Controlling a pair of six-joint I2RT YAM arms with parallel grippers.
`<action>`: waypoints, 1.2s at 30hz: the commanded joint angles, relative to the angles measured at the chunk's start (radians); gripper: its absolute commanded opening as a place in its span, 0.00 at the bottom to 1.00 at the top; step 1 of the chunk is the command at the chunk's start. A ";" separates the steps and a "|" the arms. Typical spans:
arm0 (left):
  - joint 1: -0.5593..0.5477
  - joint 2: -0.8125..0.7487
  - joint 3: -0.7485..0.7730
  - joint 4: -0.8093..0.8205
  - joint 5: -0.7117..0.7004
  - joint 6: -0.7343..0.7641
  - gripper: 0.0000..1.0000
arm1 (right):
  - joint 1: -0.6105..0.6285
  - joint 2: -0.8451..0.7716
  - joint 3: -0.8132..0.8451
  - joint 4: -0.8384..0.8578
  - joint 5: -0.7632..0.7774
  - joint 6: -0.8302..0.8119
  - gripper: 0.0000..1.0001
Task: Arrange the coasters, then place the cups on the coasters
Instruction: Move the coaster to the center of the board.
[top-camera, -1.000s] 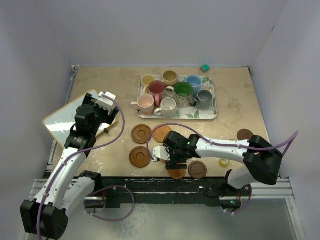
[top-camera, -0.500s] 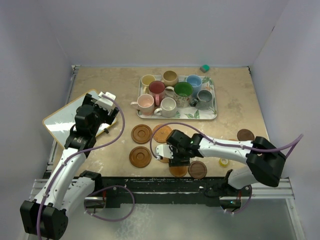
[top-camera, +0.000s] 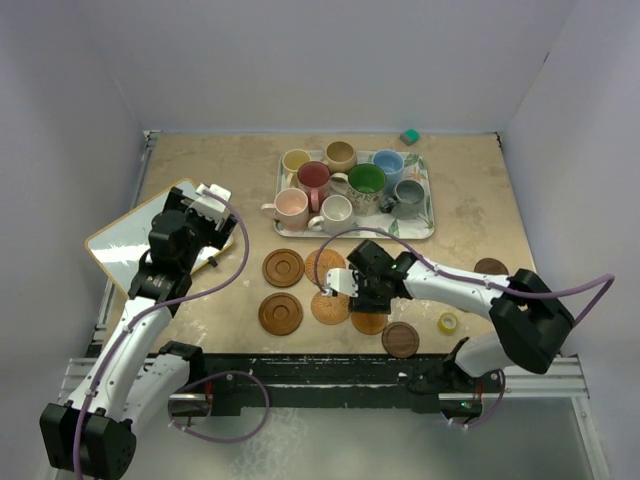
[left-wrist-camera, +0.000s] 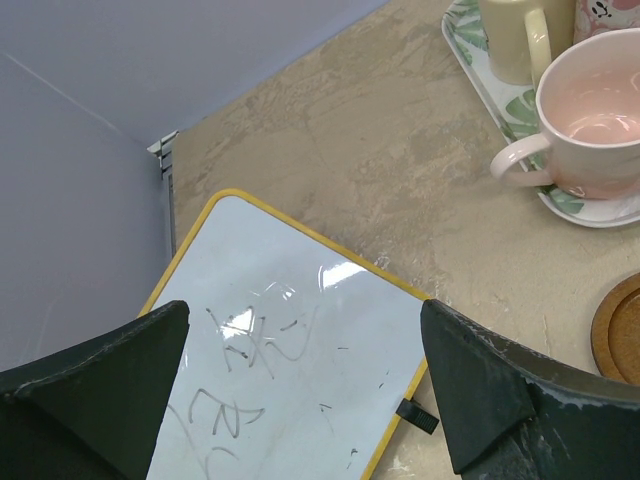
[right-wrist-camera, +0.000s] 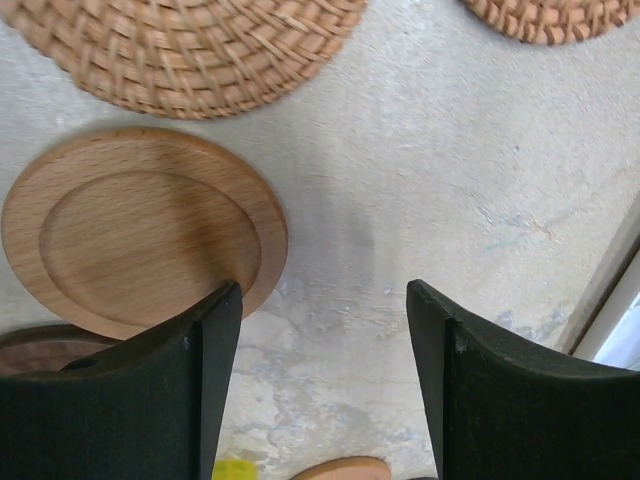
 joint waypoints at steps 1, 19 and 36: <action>0.009 -0.015 0.004 0.041 0.000 0.000 0.95 | -0.057 0.074 -0.011 0.013 0.102 -0.053 0.69; 0.009 -0.021 0.002 0.043 0.000 0.005 0.95 | -0.163 0.266 0.131 0.165 0.160 0.044 0.68; 0.009 -0.016 0.002 0.045 0.002 0.009 0.95 | -0.164 0.334 0.218 0.207 0.062 0.119 0.68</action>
